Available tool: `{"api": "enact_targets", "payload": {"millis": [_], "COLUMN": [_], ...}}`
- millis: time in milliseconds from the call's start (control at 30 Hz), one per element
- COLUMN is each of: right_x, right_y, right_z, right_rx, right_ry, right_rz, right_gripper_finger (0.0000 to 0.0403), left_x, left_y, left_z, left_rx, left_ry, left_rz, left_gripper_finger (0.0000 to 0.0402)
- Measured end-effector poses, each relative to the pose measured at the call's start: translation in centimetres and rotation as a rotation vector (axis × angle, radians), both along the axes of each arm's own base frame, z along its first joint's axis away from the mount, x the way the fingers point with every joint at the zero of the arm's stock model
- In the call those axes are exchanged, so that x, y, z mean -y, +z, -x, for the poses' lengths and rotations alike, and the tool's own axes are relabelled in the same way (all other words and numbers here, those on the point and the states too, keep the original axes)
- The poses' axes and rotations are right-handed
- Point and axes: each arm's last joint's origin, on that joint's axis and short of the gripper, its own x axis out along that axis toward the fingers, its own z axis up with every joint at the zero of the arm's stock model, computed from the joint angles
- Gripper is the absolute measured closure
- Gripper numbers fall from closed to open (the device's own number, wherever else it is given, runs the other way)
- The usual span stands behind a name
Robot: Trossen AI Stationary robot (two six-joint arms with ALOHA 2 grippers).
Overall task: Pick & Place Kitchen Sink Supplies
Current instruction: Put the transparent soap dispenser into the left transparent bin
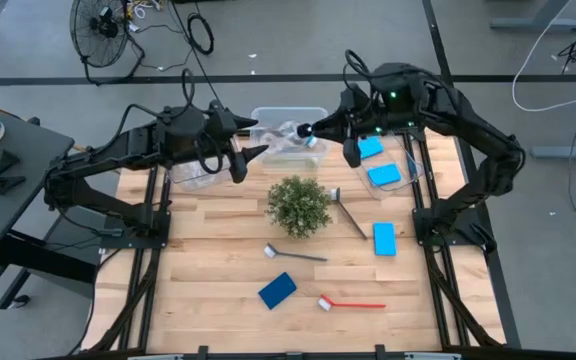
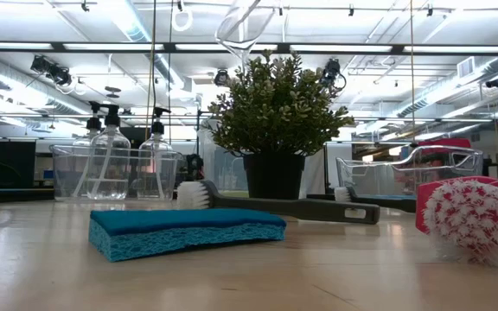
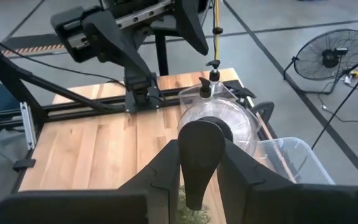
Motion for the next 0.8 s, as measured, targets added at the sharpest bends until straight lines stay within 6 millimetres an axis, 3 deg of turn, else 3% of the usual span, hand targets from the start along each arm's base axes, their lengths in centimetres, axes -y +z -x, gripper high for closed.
{"api": "enact_targets", "payload": {"millis": [500, 800], "right_x": [0.9, 1.2], "right_y": [-1.2, -1.9], "right_z": [-3.7, -4.7], "right_rx": [-0.085, -0.104], "right_ry": [0.039, 0.053], "right_rz": [0.056, 0.082], "right_gripper_finger": [0.0325, 0.0325], "left_x": [0.3, -0.1], "left_y": [0.4, -1.0], "left_z": [-0.7, -3.2], "left_rx": [0.012, -0.041], "left_ry": [-0.130, -0.140], "left_rz": [-0.120, -0.175], "left_gripper_finger": [0.0088, 0.0093]}}
